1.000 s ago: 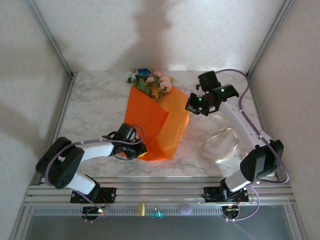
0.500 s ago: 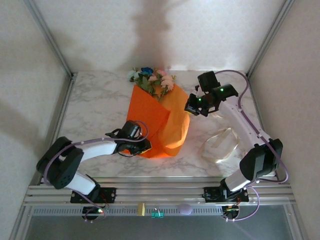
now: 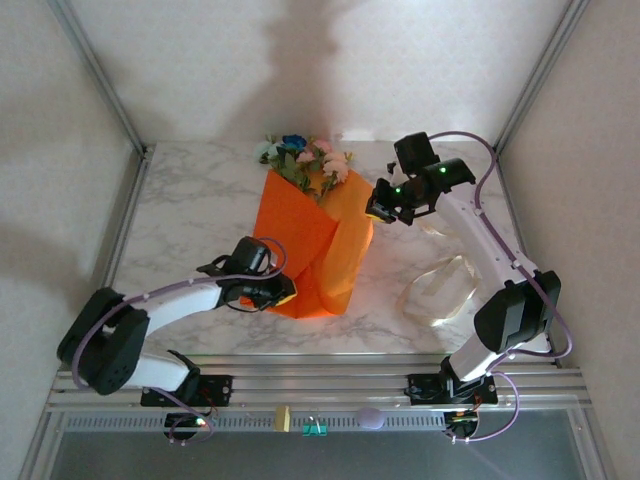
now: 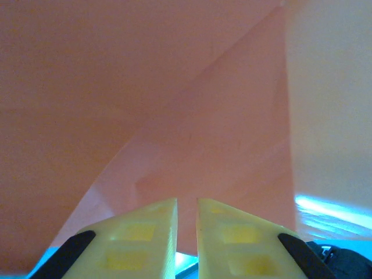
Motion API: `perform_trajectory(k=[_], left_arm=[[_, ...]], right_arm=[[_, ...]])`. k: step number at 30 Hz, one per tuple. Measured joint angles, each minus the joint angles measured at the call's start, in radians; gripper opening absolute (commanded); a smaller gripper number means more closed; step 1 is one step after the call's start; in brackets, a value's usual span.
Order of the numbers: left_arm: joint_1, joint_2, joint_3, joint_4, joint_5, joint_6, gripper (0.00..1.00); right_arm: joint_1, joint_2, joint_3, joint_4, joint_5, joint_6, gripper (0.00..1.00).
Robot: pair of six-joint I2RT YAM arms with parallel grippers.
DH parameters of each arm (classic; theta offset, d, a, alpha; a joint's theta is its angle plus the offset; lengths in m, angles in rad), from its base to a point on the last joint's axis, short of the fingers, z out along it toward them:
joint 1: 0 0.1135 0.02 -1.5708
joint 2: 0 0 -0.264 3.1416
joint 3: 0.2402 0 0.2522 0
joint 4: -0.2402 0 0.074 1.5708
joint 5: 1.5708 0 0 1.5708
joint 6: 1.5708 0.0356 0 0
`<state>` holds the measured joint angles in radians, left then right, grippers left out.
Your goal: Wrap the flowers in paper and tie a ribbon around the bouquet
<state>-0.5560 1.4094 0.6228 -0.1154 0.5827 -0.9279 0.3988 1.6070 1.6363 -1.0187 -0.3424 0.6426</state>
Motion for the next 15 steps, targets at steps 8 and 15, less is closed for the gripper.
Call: perform_trajectory(k=[8,15], left_arm=[[-0.073,0.163,0.056,0.063,0.050,0.014,0.13],[-0.086,0.239,0.105,0.042,0.029,0.050,0.17]], right_arm=[[0.000,0.007,0.000,0.000,-0.003,0.001,0.06],[0.000,0.007,0.000,0.001,-0.003,0.005,0.06]])
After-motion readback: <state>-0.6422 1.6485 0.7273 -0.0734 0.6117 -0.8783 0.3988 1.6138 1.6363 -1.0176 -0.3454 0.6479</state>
